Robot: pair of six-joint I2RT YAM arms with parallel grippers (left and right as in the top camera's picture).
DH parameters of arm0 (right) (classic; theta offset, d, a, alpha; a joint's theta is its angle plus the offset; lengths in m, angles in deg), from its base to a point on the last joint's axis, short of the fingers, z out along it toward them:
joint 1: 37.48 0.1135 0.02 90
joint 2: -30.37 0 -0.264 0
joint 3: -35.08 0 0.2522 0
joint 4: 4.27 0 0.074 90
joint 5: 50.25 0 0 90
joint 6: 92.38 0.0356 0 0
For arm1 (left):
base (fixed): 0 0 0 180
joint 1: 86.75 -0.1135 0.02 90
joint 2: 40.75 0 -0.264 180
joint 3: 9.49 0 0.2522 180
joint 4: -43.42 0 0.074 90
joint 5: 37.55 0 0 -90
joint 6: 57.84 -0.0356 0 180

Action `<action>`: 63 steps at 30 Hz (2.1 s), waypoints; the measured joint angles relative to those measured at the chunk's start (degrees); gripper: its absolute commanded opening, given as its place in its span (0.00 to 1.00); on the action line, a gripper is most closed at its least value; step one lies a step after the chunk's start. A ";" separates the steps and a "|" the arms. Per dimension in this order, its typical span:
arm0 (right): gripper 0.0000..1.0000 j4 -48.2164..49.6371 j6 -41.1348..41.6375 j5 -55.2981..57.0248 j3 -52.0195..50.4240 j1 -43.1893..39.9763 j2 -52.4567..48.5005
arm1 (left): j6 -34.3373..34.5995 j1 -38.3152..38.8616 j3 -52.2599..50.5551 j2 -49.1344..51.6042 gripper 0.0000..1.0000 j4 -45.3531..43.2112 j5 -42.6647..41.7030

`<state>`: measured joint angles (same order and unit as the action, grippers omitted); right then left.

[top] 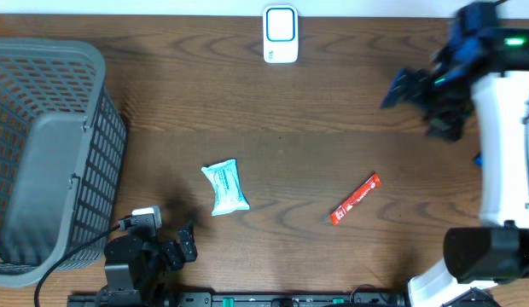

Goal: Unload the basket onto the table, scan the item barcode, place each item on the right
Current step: 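Reach the right gripper to the red Nescafe stick and grasp it, then lift the Nescafe stick up toward the scanner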

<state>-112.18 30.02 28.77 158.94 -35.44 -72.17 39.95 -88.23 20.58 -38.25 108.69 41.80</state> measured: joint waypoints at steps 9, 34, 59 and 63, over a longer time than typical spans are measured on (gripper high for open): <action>0.71 10.45 20.48 3.08 -23.91 10.38 -1.36 | 0.00 0.00 0.02 0.00 1.00 0.04 -0.02; 0.01 36.24 33.53 1.62 -47.30 10.69 -5.64 | 0.02 0.00 0.02 0.00 1.00 0.07 -0.02; 0.01 78.09 -27.19 -55.32 -46.42 12.04 -8.92 | 0.11 0.00 0.07 0.00 1.00 0.13 0.00; 0.01 85.33 -36.68 -66.60 -46.45 13.14 -8.92 | 0.11 0.00 0.07 0.00 1.00 0.13 0.00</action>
<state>-26.85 -6.65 -37.83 112.49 -22.30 -81.09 40.06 -88.23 20.65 -38.25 108.82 41.80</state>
